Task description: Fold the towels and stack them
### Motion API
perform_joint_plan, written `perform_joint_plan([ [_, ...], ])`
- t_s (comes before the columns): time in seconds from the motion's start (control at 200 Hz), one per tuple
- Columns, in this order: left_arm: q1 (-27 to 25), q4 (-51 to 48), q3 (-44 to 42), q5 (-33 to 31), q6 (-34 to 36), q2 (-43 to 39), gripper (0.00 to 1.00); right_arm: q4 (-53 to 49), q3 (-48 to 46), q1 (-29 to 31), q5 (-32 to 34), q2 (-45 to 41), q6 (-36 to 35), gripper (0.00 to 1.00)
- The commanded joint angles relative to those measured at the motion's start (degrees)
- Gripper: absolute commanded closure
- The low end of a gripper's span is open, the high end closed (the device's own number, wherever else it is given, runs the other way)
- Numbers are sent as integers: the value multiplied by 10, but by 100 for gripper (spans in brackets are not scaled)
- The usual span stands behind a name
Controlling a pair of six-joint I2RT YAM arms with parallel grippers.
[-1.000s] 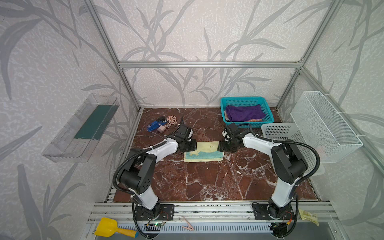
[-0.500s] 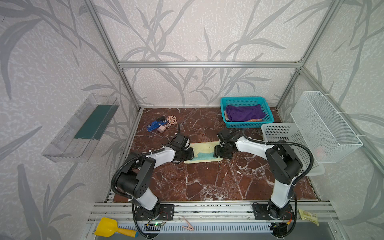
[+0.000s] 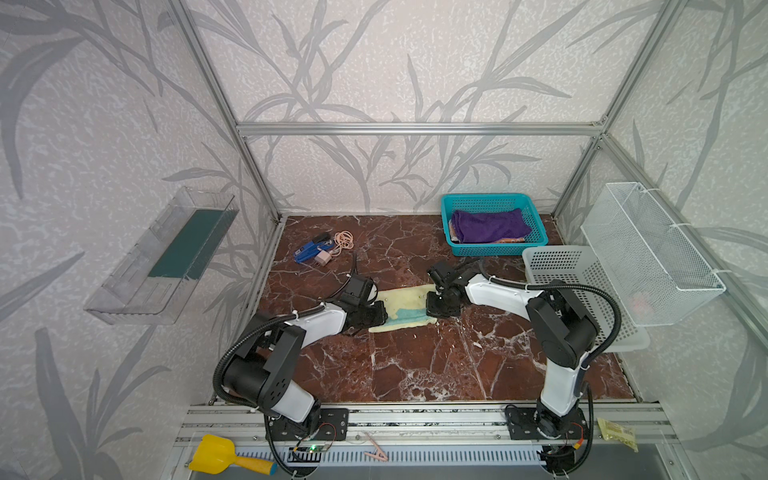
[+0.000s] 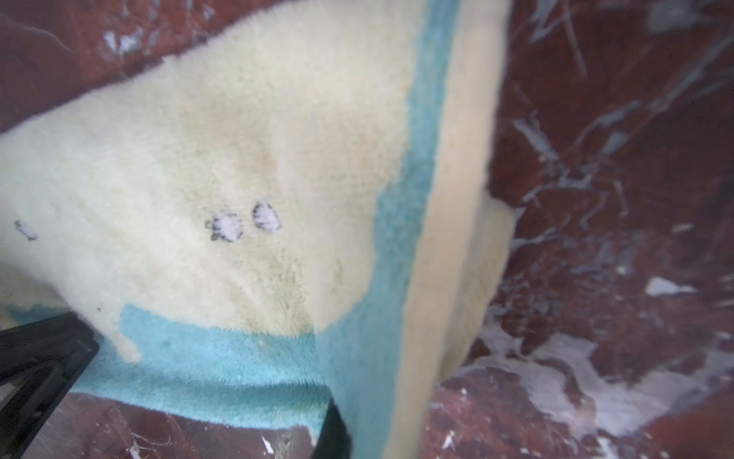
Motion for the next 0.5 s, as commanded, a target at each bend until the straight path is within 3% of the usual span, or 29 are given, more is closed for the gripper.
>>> perform_joint_plan([
  [0.0,-2,-73,21,-11,-7,-18,71,-84,77,-1,74,-9,-63,100],
  [0.22,0,-141,124,-44,18,-27,59,-192,250,-9,157,50,-172,100],
  [0.495,19,-180,258,-68,45,36,57,-246,507,-53,194,161,-289,100],
])
